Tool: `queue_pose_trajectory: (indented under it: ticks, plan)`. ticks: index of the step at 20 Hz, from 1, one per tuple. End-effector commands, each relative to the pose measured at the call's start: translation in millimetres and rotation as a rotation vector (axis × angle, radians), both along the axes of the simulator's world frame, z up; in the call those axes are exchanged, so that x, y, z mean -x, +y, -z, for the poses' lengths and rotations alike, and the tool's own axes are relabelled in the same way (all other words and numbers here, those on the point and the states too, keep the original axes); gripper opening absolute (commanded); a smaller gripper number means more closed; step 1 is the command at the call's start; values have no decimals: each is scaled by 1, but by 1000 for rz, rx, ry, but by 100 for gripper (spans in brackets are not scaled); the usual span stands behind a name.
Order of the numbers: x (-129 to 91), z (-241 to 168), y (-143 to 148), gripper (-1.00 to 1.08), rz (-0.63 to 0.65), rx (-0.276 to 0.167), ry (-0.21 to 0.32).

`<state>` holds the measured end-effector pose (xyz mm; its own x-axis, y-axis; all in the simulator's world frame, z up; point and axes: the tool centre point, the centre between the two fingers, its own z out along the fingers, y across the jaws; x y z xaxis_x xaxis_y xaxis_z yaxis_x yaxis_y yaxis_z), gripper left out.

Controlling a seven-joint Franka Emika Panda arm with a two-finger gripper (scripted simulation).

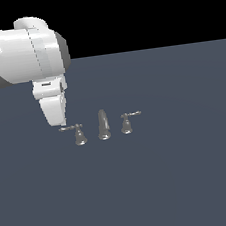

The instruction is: Turn on the faucet by rotating a designated handle.

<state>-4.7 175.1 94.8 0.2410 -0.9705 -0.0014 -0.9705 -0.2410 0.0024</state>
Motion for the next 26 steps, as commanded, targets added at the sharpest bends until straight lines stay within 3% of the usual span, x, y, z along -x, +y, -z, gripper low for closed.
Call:
queue_pose_trajectory:
  ticks: [1,14,26]
  plan:
    - [-9,8,-1,-100,30,2,-2]
    - [-21,18,-3,-100,73,2,-2]
    - [18,18,8,-100,73,1,-3]
